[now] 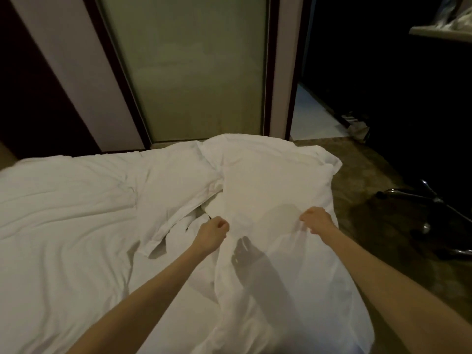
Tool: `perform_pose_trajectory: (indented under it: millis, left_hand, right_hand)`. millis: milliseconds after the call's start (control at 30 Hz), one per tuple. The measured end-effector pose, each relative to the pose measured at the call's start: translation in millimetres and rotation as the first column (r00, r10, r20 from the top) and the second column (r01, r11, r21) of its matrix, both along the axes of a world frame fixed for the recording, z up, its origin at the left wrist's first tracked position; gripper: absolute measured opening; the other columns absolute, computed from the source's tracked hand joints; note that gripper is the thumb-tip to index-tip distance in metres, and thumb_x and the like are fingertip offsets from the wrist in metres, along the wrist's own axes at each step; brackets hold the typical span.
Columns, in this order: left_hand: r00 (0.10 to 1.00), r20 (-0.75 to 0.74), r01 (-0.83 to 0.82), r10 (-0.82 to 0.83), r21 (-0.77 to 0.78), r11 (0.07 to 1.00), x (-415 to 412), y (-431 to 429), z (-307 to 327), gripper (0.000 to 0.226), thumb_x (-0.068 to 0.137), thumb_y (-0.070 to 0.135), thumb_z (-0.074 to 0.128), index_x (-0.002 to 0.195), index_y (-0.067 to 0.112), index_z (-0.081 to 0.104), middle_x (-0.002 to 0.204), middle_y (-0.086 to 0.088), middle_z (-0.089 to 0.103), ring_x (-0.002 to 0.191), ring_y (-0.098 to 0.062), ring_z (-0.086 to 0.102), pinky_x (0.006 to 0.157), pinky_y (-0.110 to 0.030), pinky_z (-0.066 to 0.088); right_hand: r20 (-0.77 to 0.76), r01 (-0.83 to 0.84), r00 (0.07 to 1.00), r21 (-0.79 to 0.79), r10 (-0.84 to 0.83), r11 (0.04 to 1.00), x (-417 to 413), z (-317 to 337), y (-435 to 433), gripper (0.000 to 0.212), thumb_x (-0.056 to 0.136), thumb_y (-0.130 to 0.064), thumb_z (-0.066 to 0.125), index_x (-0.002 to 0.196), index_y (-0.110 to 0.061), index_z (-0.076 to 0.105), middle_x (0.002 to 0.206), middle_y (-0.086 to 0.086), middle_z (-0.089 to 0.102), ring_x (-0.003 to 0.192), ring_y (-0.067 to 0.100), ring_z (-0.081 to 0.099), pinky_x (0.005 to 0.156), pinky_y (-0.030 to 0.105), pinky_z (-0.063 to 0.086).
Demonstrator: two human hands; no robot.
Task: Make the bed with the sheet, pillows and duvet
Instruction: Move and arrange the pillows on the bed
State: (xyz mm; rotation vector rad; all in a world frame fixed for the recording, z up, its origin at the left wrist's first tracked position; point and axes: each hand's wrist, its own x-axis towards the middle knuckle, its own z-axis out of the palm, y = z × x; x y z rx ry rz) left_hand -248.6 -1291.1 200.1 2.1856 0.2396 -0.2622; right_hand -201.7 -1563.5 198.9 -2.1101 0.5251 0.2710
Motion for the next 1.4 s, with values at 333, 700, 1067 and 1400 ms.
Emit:
perform_pose_trajectory:
  millis: [333,700,1067,1400]
  left_hand:
    - [0.963,0.135,-0.22,0.235,-0.115,0.969,14,62,15,0.017,0.093,0.012,0.047,0.098,0.011,0.063,0.099,-0.002,0.066,0.089,-0.018,0.065,0.07,-0.021,0.047]
    - [0.922,0.09,-0.366,0.376,-0.114,0.924,91,194,-8,0.026,0.094,0.013,0.049,0.115,0.005,0.06,0.112,-0.01,0.064,0.094,-0.023,0.065,0.083,-0.031,0.049]
    - [0.861,-0.082,-0.508,0.502,-0.073,0.858,198,320,-80,0.03,0.091,0.016,0.051,0.119,0.006,0.055,0.118,-0.016,0.062,0.103,-0.032,0.061,0.093,-0.041,0.047]
    - [0.776,-0.289,-0.584,0.561,0.01,0.812,252,380,-165,0.058,0.088,0.032,0.06,0.133,-0.001,0.043,0.131,-0.021,0.053,0.117,-0.033,0.053,0.089,-0.032,0.039]
  right_hand:
    - [0.175,-0.188,0.97,0.115,0.167,0.975,54,34,86,0.013,0.084,-0.008,0.062,0.073,-0.014,0.06,0.086,0.013,0.061,0.082,0.026,0.057,0.068,0.03,0.042]
    - [0.185,-0.31,0.941,0.132,0.284,0.941,142,31,222,0.004,0.085,-0.009,0.061,0.089,-0.01,0.062,0.088,0.01,0.06,0.082,0.023,0.054,0.055,0.023,0.037]
    - [0.043,-0.369,0.927,-0.072,0.372,0.927,279,0,317,0.042,0.09,-0.017,0.059,0.128,-0.004,0.047,0.125,0.016,0.053,0.094,0.021,0.047,0.079,0.025,0.035]
    - [-0.169,-0.431,0.902,-0.346,0.397,0.833,372,-73,376,0.073,0.087,-0.042,0.06,0.143,-0.013,0.025,0.141,0.016,0.036,0.131,0.035,0.034,0.106,0.044,0.029]
